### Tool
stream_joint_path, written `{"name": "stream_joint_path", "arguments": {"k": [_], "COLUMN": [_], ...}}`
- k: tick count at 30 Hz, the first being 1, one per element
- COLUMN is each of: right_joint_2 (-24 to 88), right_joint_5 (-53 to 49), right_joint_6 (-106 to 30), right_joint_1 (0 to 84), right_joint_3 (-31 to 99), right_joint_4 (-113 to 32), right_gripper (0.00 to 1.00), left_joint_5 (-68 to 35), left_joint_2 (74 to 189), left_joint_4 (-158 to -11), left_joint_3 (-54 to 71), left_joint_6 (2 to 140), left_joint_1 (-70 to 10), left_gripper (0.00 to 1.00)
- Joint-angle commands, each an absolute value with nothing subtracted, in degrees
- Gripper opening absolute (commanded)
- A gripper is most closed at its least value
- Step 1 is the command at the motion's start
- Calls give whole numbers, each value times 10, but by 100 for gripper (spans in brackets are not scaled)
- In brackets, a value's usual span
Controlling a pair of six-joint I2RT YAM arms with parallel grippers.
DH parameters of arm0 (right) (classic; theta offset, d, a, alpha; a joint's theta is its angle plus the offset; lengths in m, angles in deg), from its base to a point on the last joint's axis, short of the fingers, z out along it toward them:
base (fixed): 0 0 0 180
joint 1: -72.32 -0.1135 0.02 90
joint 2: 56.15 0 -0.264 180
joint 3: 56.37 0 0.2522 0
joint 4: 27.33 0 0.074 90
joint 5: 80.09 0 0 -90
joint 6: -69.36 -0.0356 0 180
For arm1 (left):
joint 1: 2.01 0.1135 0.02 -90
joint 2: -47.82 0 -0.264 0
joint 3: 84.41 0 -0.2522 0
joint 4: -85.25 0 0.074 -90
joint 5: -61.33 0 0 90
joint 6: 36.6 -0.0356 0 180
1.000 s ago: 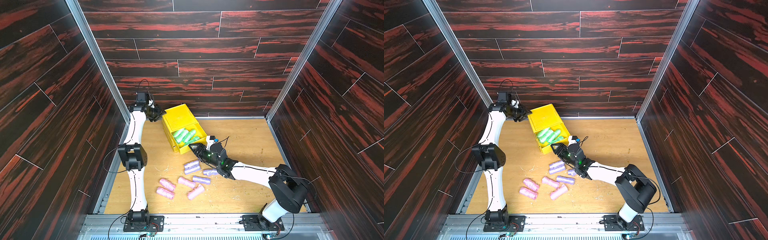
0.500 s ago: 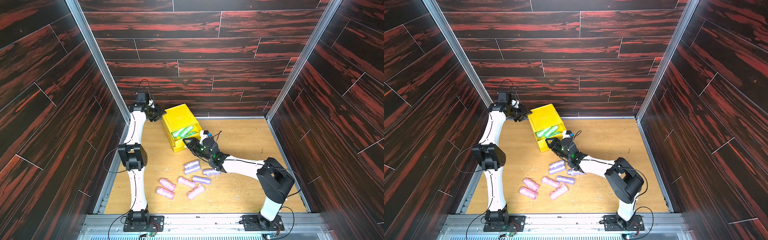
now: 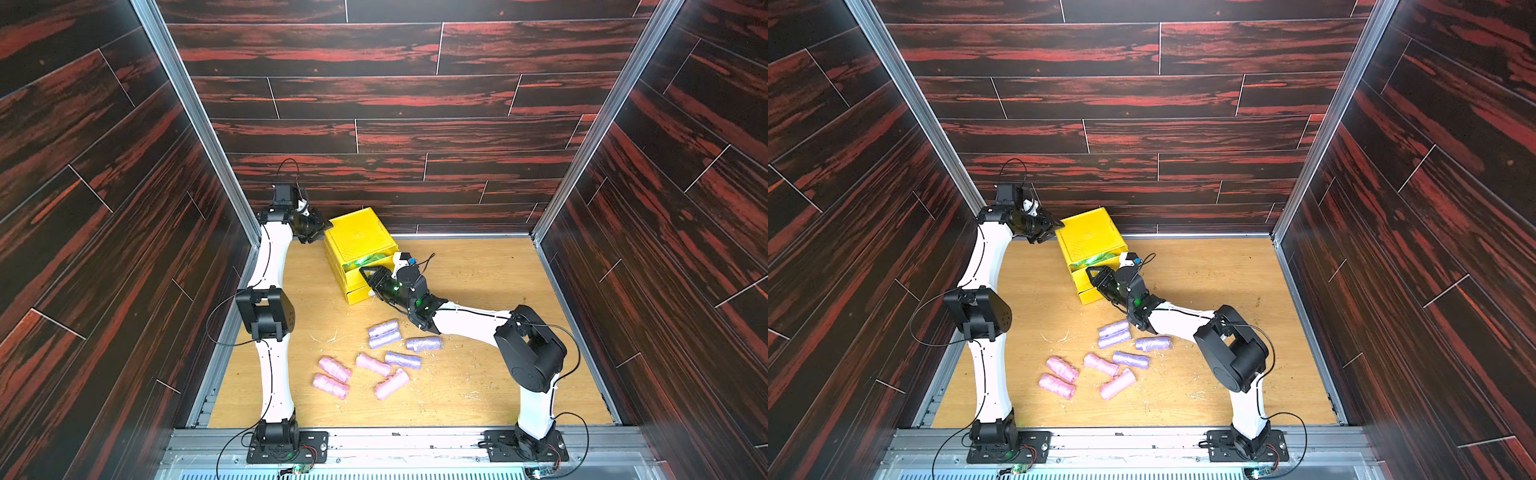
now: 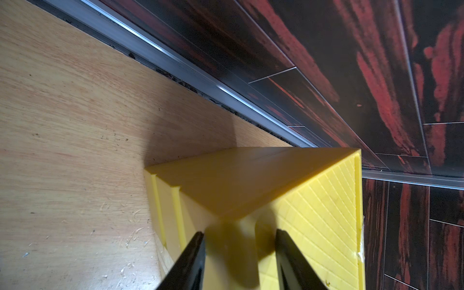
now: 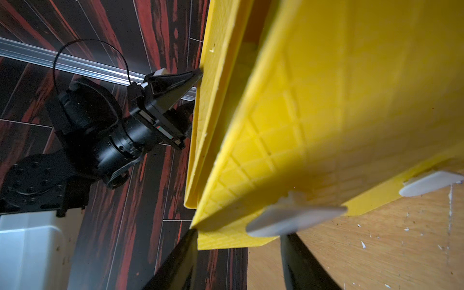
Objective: Sort the rolls of trash bags by color and place them into the drawer
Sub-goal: Close the drawer in the storage box.
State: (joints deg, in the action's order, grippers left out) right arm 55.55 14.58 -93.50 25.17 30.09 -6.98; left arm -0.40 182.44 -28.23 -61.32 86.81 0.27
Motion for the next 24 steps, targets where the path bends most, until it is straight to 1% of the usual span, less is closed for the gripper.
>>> {"name": "stream_joint_path", "arguments": {"k": [1, 24], "right_joint_2": [574, 642], "right_joint_5": [148, 150], "right_joint_6": [-934, -954], "right_joint_1": [259, 268], "right_joint_3": [326, 389], "right_joint_4": [-58, -54], "right_gripper": [56, 56], "left_joint_5": [-8, -11], "left_joint_2": [1867, 1863], "left_joint_4": [-227, -217], "left_joint_3": [-598, -597], "left_joint_6": [855, 844], "left_joint_1": [-29, -36], "left_gripper": [48, 48]}}
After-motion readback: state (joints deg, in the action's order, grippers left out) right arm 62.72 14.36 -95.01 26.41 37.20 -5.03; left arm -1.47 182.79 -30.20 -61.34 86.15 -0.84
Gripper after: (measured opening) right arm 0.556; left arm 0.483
